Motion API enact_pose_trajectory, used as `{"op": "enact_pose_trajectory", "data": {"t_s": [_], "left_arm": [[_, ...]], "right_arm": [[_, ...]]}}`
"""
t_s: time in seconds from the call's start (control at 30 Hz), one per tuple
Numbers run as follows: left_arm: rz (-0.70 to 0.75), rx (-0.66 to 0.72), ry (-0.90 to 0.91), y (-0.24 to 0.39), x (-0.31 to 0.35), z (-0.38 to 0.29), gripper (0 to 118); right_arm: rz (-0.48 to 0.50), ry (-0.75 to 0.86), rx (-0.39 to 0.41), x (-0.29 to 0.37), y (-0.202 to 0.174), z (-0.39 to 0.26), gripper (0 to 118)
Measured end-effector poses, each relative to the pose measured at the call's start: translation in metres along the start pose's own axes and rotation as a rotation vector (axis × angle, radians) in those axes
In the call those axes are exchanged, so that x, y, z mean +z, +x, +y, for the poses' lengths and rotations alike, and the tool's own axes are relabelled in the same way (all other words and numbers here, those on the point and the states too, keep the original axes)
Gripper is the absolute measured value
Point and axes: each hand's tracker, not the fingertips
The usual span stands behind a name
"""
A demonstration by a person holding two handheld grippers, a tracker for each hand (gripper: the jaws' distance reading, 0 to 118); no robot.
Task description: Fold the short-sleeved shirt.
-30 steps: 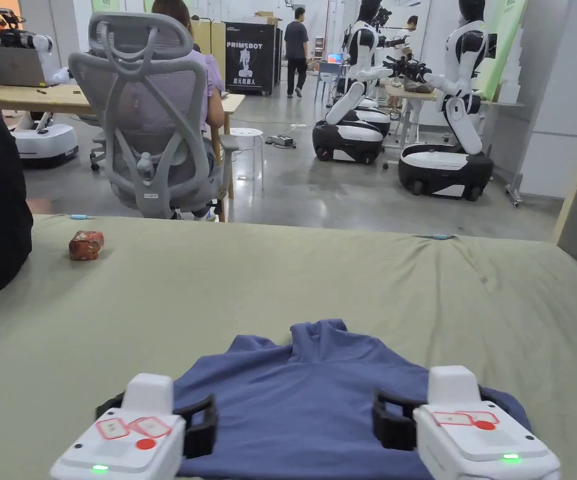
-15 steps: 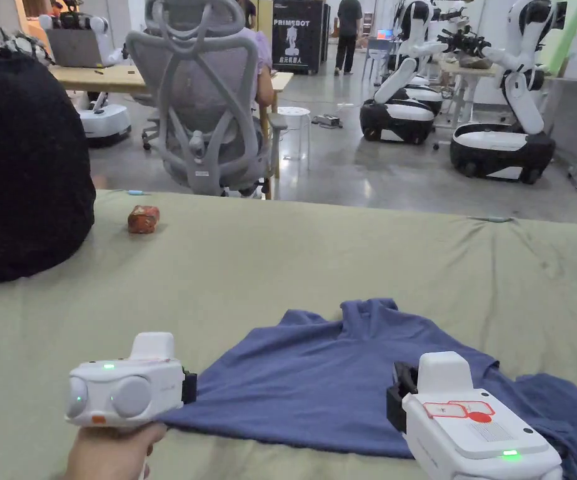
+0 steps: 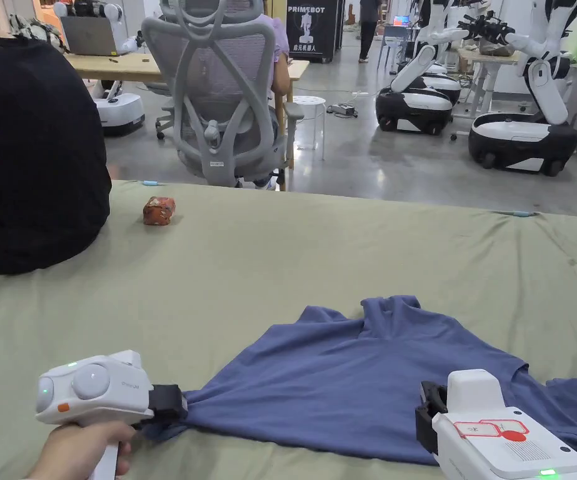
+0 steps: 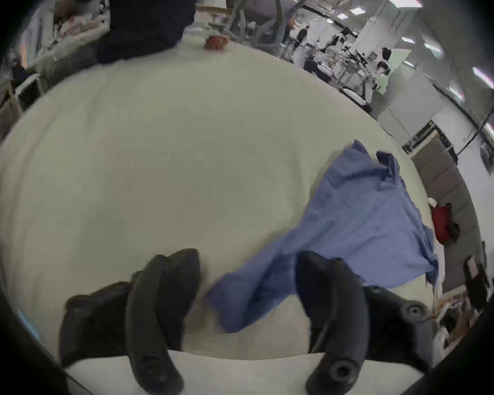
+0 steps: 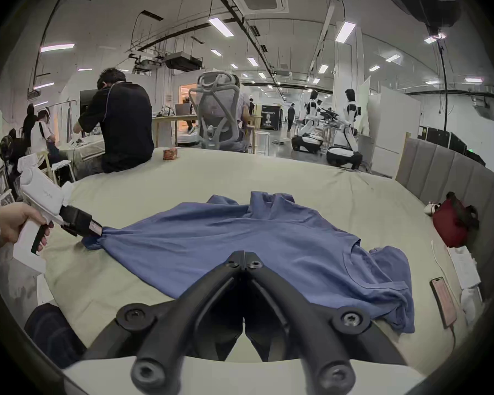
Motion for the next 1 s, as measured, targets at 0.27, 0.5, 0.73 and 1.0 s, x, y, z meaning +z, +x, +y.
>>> {"op": "enact_pose_trajectory", "data": {"t_s": [0.27, 0.5, 0.73, 1.0], "left_arm": [[0.071, -0.269, 0.084, 0.032, 0.038, 0.007, 1], [0.049, -0.31, 0.187, 0.04, 0.066, -0.009, 1], [0.068, -0.329, 0.164, 0.037, 0.051, -0.017, 1], [0.078, -0.326, 0.115, 0.03, 0.038, -0.016, 1]], "right_arm": [[-0.038, -0.063, 0.031, -0.027, 0.035, 0.002, 0], [-0.136, -0.209, 0.118, -0.133, 0.14, 0.027, 0], [-0.121, -0.393, -0.007, -0.271, 0.23, 0.04, 86], [-0.094, -0.438, -0.139, -0.318, 0.259, 0.006, 93]]}}
